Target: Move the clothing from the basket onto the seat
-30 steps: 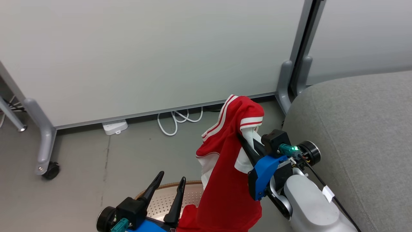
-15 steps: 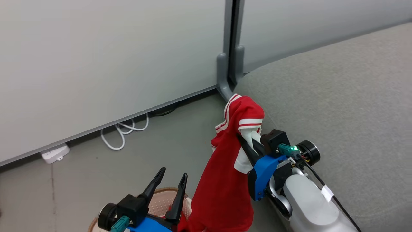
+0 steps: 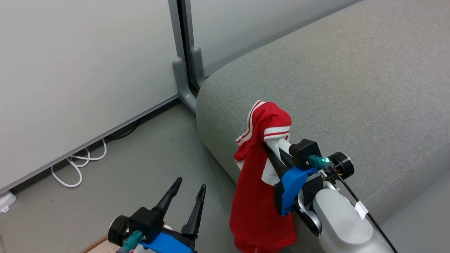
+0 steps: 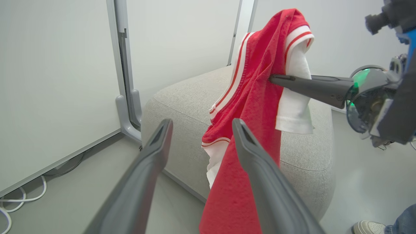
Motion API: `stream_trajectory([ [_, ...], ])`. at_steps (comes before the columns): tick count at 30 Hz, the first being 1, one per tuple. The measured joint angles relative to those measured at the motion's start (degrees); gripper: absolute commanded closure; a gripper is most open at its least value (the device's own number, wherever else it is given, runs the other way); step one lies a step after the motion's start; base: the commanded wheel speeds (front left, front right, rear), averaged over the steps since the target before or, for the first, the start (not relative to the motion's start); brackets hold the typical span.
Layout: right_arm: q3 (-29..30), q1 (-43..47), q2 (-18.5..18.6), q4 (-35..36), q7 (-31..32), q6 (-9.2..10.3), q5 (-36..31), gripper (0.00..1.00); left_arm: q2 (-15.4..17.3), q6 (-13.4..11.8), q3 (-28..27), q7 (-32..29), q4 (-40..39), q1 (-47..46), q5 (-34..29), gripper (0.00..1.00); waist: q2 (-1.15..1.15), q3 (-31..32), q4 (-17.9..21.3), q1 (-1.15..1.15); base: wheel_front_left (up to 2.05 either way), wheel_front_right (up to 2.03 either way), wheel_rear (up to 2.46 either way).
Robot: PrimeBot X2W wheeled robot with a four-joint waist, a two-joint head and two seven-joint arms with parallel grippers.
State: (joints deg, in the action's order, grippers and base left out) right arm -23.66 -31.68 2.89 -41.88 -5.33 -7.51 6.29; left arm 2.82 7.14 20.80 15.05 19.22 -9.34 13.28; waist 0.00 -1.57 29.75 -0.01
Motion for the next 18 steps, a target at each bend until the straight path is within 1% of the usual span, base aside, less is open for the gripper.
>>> stream_trajectory([
  [5, 0.79, 0.36, 0.01, 0.27, -0.34, 0.0, -0.02, 1.0, -0.02, 0.08, 1.09, -0.01, 0.75, -1.49, -0.26, 0.0, 0.0, -1.13, 0.67, 0.01, 0.0, 0.0, 0.0],
  [13, 1.48, 0.43, 0.02, 0.42, -0.43, 0.0, 0.12, 1.0, -0.03, 0.09, 1.07, 0.0, 1.12, -2.59, -0.49, 0.0, 0.0, -2.07, 0.31, 0.0, 0.0, 0.0, 0.0],
  [18, 5.68, -1.13, 0.0, -0.14, 0.31, 0.0, 1.44, 1.0, -0.01, 0.1, 1.07, 0.0, 1.08, -2.74, -1.13, 0.0, 0.0, -3.53, -0.93, 0.01, 0.0, 0.0, 0.0],
])
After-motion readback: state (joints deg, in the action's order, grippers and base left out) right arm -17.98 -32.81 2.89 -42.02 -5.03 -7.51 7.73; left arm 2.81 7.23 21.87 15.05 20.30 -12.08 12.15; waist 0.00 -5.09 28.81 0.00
